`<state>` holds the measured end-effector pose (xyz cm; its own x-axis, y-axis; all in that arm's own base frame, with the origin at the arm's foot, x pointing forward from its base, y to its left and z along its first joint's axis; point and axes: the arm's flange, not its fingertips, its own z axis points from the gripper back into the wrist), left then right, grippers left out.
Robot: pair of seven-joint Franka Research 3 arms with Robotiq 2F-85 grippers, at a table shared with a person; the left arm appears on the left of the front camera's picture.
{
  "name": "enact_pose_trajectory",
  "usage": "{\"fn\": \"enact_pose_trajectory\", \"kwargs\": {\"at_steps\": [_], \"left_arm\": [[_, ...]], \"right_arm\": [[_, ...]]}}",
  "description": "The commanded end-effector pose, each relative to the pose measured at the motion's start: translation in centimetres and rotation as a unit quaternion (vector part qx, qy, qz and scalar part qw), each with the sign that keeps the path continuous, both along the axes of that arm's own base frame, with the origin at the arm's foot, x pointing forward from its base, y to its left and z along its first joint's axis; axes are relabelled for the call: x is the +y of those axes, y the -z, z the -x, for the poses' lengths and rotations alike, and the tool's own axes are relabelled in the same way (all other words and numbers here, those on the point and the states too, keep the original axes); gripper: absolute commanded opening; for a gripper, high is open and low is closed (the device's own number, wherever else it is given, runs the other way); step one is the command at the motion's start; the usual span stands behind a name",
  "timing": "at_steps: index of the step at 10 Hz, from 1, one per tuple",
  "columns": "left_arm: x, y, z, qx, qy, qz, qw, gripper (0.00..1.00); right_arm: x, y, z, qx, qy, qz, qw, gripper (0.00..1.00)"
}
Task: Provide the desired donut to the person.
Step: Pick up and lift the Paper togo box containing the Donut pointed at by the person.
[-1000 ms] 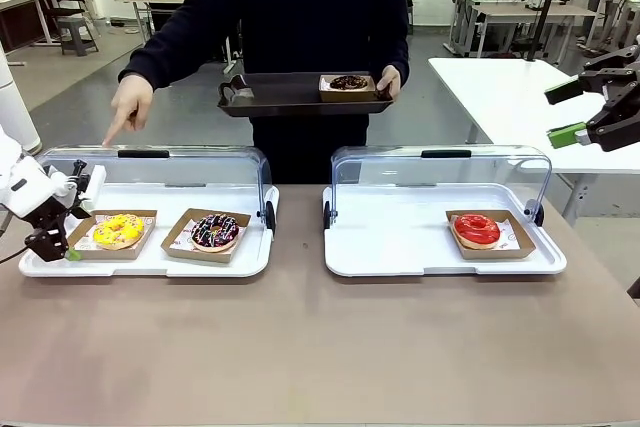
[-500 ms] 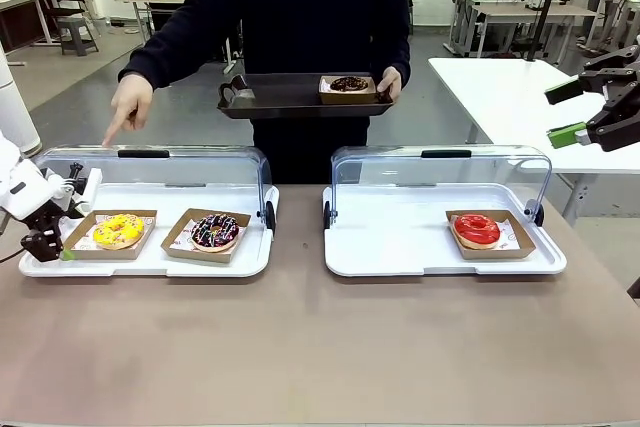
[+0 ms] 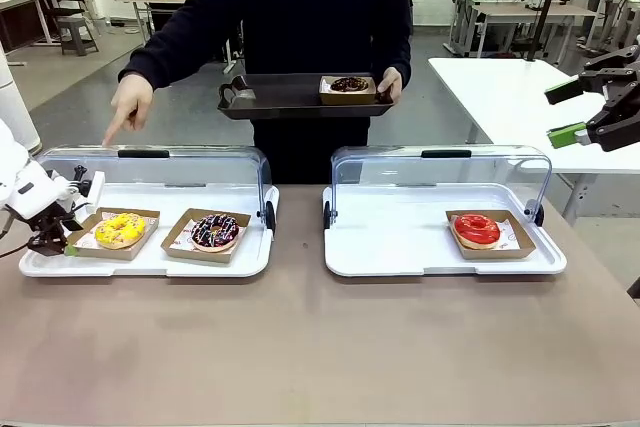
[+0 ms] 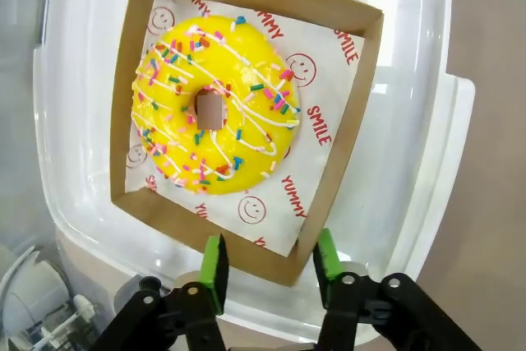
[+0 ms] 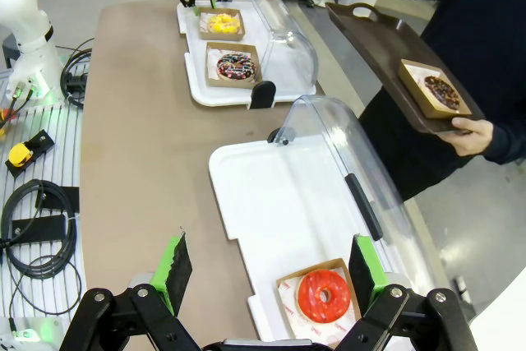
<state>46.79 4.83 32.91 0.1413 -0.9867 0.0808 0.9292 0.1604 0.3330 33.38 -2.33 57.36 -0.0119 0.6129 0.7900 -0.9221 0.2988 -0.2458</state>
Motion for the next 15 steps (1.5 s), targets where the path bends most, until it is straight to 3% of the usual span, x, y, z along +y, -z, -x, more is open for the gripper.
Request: {"fn": "enact_pose_trajectory", "kwargs": {"at_steps": [1,5,8,12,15], "left_arm": [[-0.3,-0.5,-0.3,0.014,-0.005,-0.009,1.0,0.0],[-0.2,-0.6,-0.1,0.062,0.006,-0.031,0.998,0.0],[0.1,-0.7,0.0,0.074,0.012,-0.015,0.997,0.0],[0.7,-1.8,1.2,0.04,0.012,0.003,0.999,0.0],[1.1,-3.7,4.6,0.008,0.037,0.016,0.999,0.0]], "right_arm": [[-0.1,0.4,0.0,-0.006,-0.008,-0.001,1.0,1.0],[-0.1,0.4,0.0,-0.006,-0.008,-0.001,1.0,1.0],[-0.1,0.4,0.0,-0.006,-0.008,-0.001,1.0,1.0],[-0.1,0.4,0.0,-0.006,-0.008,-0.001,1.0,1.0],[-0.1,0.4,0.0,-0.006,-0.008,-0.001,1.0,1.0]]}}
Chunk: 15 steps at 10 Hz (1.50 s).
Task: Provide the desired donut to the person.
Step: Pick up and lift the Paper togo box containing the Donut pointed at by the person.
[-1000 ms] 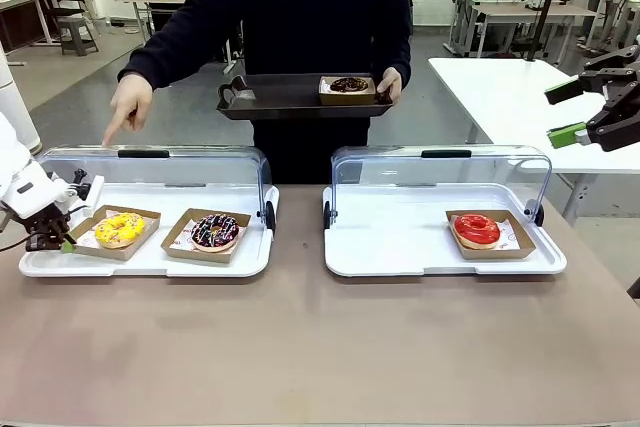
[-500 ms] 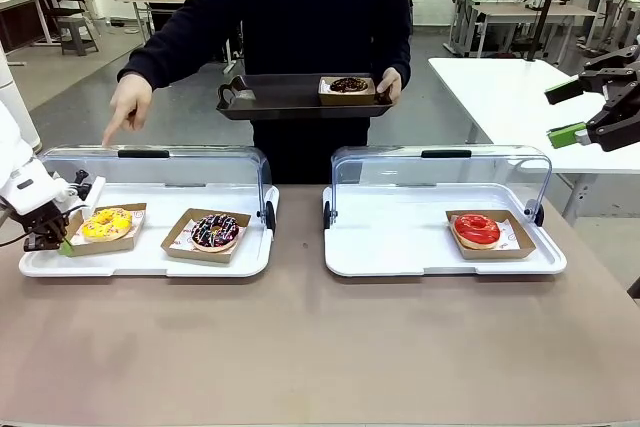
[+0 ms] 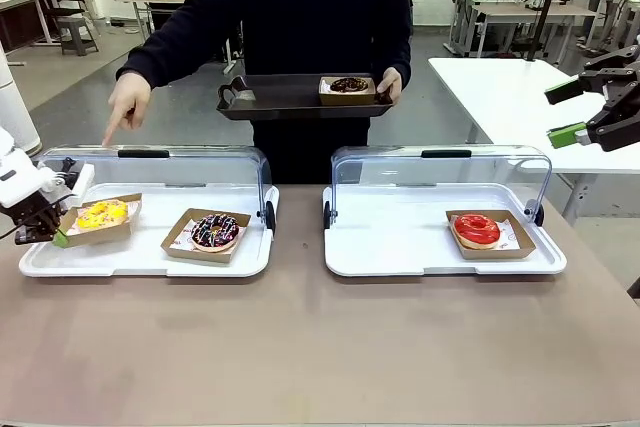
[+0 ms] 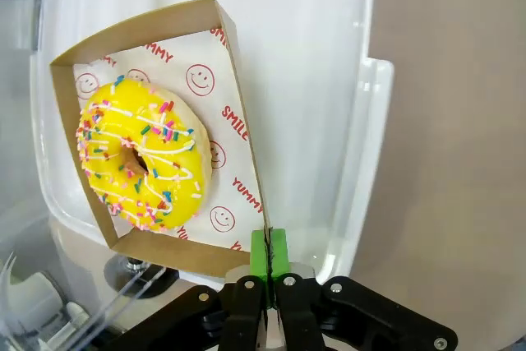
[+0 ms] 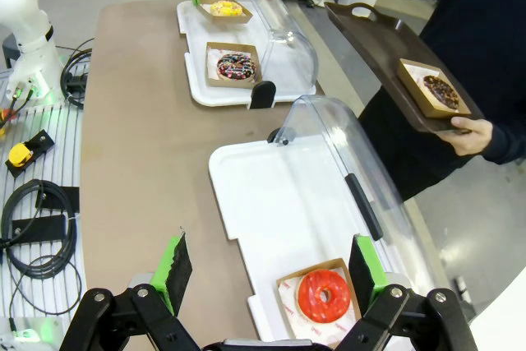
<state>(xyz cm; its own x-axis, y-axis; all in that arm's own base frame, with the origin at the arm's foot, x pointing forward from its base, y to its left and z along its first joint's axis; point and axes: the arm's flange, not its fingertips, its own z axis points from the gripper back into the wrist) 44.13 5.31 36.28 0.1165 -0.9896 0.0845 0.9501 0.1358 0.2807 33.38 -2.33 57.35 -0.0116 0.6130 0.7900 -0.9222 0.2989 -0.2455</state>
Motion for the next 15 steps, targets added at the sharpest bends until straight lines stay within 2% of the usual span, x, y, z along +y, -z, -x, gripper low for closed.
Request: {"fn": "enact_pose_trajectory", "kwargs": {"at_steps": [1,3,6,8,9,11,12,14,15], "left_arm": [[0.9,-0.7,3.4,-0.018,0.033,0.013,0.999,0.0],[1.6,-1.8,6.4,-0.029,0.028,0.006,0.999,0.0],[3.8,-5.2,11.5,0.015,0.013,0.014,1.0,0.0],[5.1,-8.1,14.5,0.04,0.041,0.007,0.998,0.0],[5.6,-9.9,16.0,0.04,0.054,0.013,0.998,0.0],[5.8,-12.5,17.9,0.014,0.071,0.021,0.997,0.0],[5.7,-13.5,18.3,-0.015,0.071,0.025,0.997,0.0],[5.0,-15.4,17.9,-0.047,0.074,0.037,0.995,0.0],[4.8,-16.2,17.8,-0.075,0.07,0.041,0.994,0.0]], "right_arm": [[-0.1,0.4,0.0,-0.006,-0.008,-0.001,1.0,1.0],[-0.1,0.4,0.0,-0.006,-0.008,-0.001,1.0,1.0],[-0.1,0.4,0.0,-0.006,-0.008,-0.001,1.0,1.0],[-0.1,0.4,0.0,-0.006,-0.008,-0.001,1.0,1.0],[-0.1,0.4,0.0,-0.006,-0.008,-0.001,1.0,1.0],[-0.1,0.4,0.0,-0.006,-0.008,-0.001,1.0,1.0],[-0.1,0.4,0.0,-0.006,-0.008,-0.001,1.0,1.0],[-0.1,0.4,0.0,-0.006,-0.008,-0.001,1.0,1.0],[-0.1,0.4,0.0,-0.006,-0.008,-0.001,1.0,1.0]]}}
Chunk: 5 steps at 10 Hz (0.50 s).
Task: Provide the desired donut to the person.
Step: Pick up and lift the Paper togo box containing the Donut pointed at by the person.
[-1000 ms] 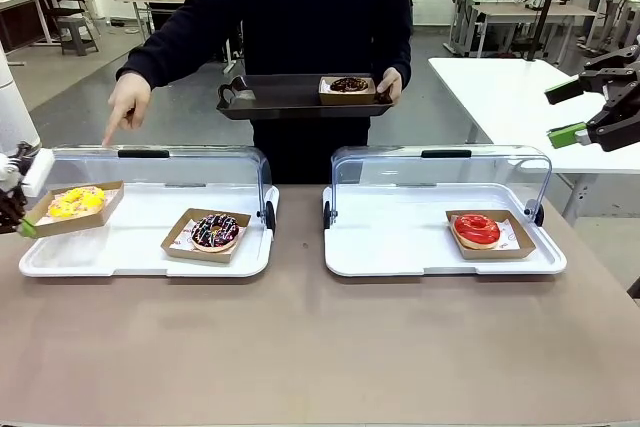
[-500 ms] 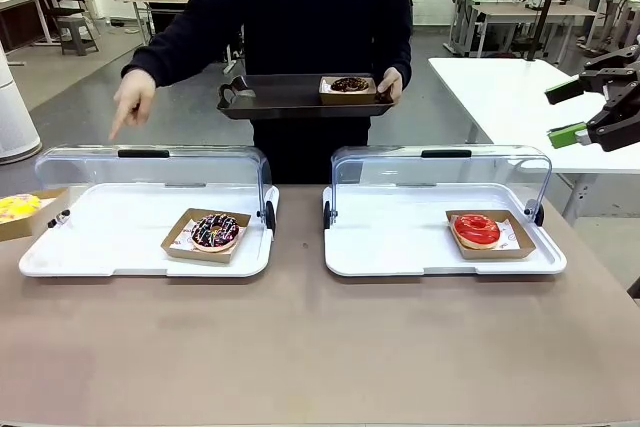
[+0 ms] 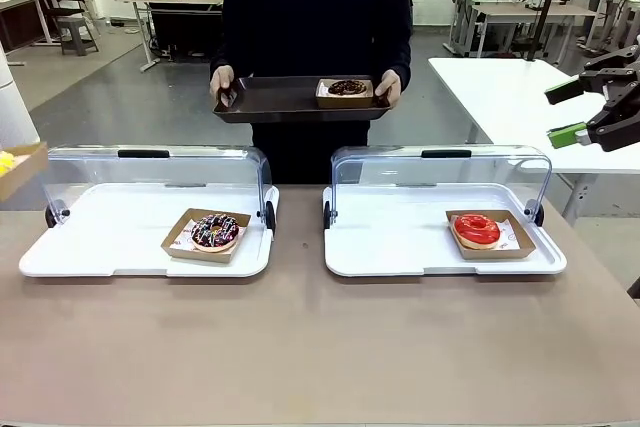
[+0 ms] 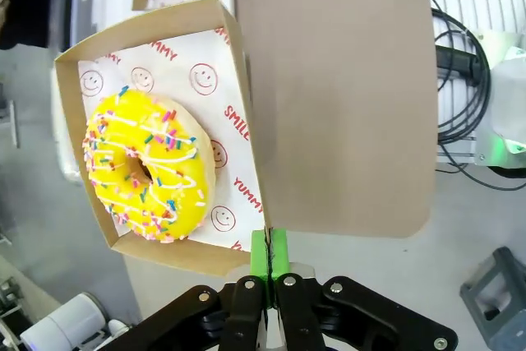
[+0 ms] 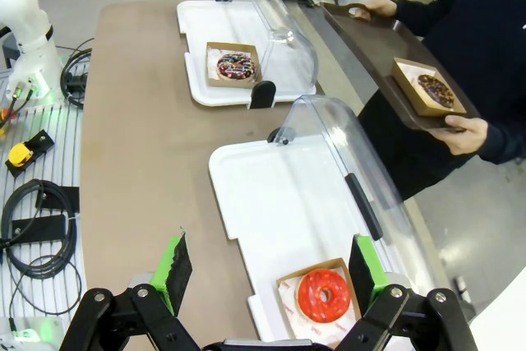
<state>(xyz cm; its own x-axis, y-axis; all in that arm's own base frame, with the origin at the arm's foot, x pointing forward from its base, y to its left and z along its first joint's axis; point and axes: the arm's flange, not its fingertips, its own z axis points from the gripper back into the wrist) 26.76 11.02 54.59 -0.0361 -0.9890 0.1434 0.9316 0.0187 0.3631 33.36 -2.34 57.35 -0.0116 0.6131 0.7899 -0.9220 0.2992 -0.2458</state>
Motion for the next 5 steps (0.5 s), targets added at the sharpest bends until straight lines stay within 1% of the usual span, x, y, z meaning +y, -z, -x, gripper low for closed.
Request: {"fn": "enact_pose_trajectory", "kwargs": {"at_steps": [1,2,3,4,5], "left_arm": [[-1.3,1.4,0.3,-0.032,0.008,0.018,0.999,0.0],[-1.6,1.0,-0.2,-0.03,0.009,0.021,0.999,0.0],[-1.2,2.0,-1.5,-0.002,-0.004,0.005,1.0,0.0],[-0.7,-0.7,-0.3,-0.022,0.011,0.003,1.0,0.0],[-0.7,-0.7,-0.3,-0.022,0.011,0.003,1.0,0.0]], "right_arm": [[0.0,0.4,0.0,-0.006,-0.008,-0.001,1.0,1.0],[0.0,0.4,0.0,-0.006,-0.008,-0.001,1.0,1.0],[0.0,0.4,0.0,-0.006,-0.008,-0.001,1.0,1.0],[0.0,0.4,0.0,-0.006,-0.008,-0.001,1.0,1.0],[0.0,0.4,0.0,-0.006,-0.008,-0.001,1.0,1.0]]}}
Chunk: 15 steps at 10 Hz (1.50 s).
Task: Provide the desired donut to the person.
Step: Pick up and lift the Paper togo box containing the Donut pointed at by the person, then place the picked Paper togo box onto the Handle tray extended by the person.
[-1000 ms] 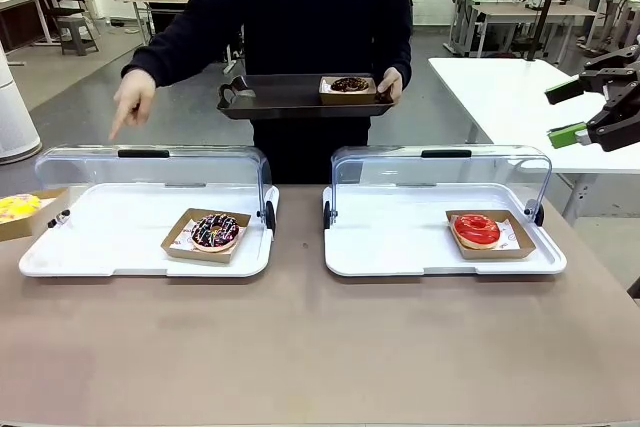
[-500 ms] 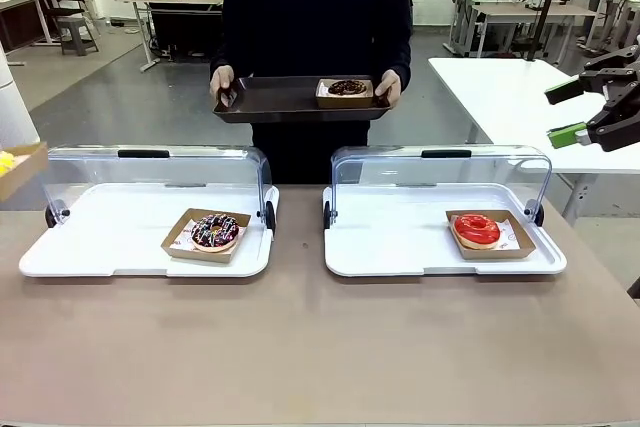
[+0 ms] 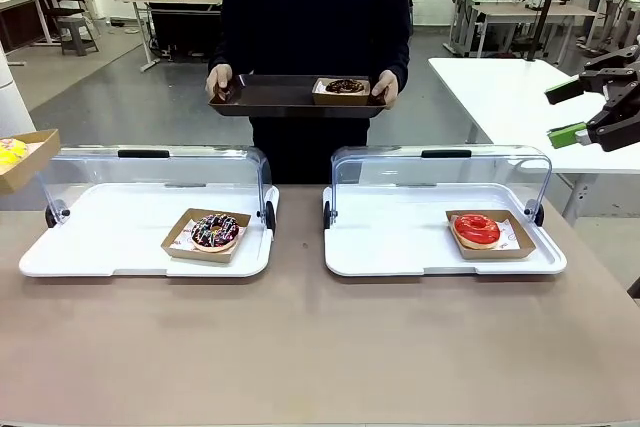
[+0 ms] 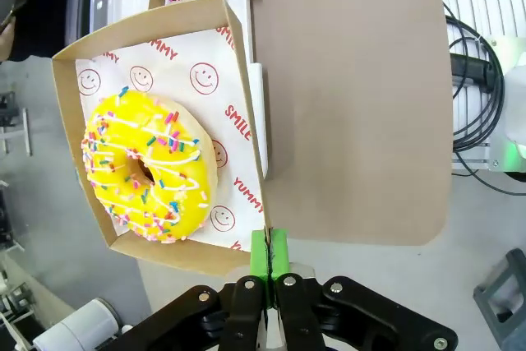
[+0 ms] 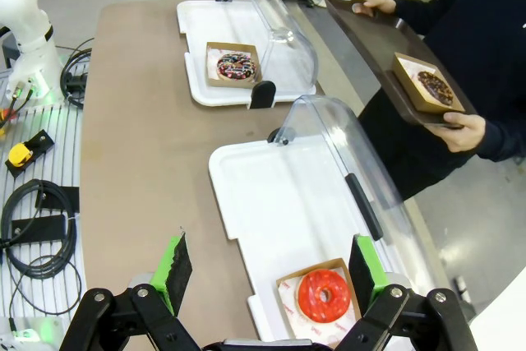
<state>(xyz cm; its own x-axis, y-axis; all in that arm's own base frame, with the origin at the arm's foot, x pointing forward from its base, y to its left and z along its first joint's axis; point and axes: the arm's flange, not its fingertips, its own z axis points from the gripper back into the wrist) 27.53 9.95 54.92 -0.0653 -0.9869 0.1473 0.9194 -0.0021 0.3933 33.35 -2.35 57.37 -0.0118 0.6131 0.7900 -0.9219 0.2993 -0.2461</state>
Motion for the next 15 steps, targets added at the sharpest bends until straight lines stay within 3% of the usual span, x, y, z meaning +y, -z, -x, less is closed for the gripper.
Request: {"fn": "enact_pose_trajectory", "kwargs": {"at_steps": [1,15], "left_arm": [[0.33,-0.35,0.44,-0.006,-0.002,0.0,1.0,0.0],[0.33,-0.35,0.44,-0.006,-0.002,0.0,1.0,0.0]], "right_arm": [[-0.04,0.44,0.01,-0.006,-0.008,-0.001,1.0,1.0],[-0.04,0.44,0.01,-0.006,-0.008,-0.001,1.0,1.0]]}}
